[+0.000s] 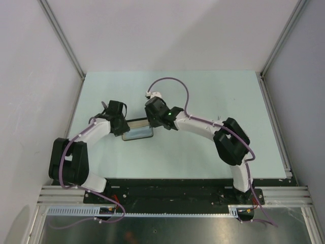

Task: Organize the sunglasses
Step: Move the sunglasses to the center of the board.

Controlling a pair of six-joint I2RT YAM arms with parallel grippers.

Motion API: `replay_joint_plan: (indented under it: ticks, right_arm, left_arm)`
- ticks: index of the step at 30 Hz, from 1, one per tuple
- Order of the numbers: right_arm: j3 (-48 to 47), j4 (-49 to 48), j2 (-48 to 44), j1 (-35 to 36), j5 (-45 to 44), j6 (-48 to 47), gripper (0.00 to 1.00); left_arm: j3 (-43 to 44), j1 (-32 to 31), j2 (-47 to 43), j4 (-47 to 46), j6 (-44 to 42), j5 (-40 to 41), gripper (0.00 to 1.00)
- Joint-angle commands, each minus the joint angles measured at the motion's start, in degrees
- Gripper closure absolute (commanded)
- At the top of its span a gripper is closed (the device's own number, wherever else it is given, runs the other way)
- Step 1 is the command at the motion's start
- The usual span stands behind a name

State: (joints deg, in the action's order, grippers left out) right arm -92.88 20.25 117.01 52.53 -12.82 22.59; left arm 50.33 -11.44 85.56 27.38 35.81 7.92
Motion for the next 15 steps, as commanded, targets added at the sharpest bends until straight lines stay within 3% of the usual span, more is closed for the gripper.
replay_joint_plan:
  ticks: [1, 5, 8, 9, 10, 11, 14, 15]
  right_arm:
    - [2.8, 1.8, -8.0, -3.2, -2.8, 3.7, 0.56]
    - [5.5, 7.0, -12.1, -7.2, -4.1, 7.5, 0.55]
    - [7.5, 10.1, -16.5, -11.4, -5.3, 9.8, 0.52]
    - [8.8, 10.9, -17.6, -12.2, -7.2, 10.2, 0.48]
    - [9.3, 11.6, -18.7, -13.1, -8.4, 10.1, 0.42]
    - [9.6, 13.5, -20.5, -13.9, -9.9, 9.8, 0.28]
    - [9.9, 17.0, -23.4, -16.4, -16.8, 8.7, 0.01]
    - [10.1, 17.5, -24.1, -18.2, -17.2, 8.2, 0.0]
  left_arm:
    - [1.8, 0.3, -5.4, 0.3, -1.0, 0.3, 0.59]
    - [1.3, 0.3, -8.9, 0.7, -1.4, -1.4, 0.55]
    - [2.1, 0.3, -11.2, 0.5, -3.9, -4.8, 0.48]
    - [2.5, 0.2, -11.6, 0.6, -5.6, -5.7, 0.39]
    - [2.9, 0.2, -12.0, 0.6, -6.9, -6.8, 0.35]
    - [3.9, 0.2, -12.5, 0.5, -7.9, -7.4, 0.3]
    - [5.1, 0.2, -14.7, 0.6, -10.4, -9.7, 0.0]
    - [5.3, 0.2, -15.2, 0.5, -10.9, -9.5, 0.0]
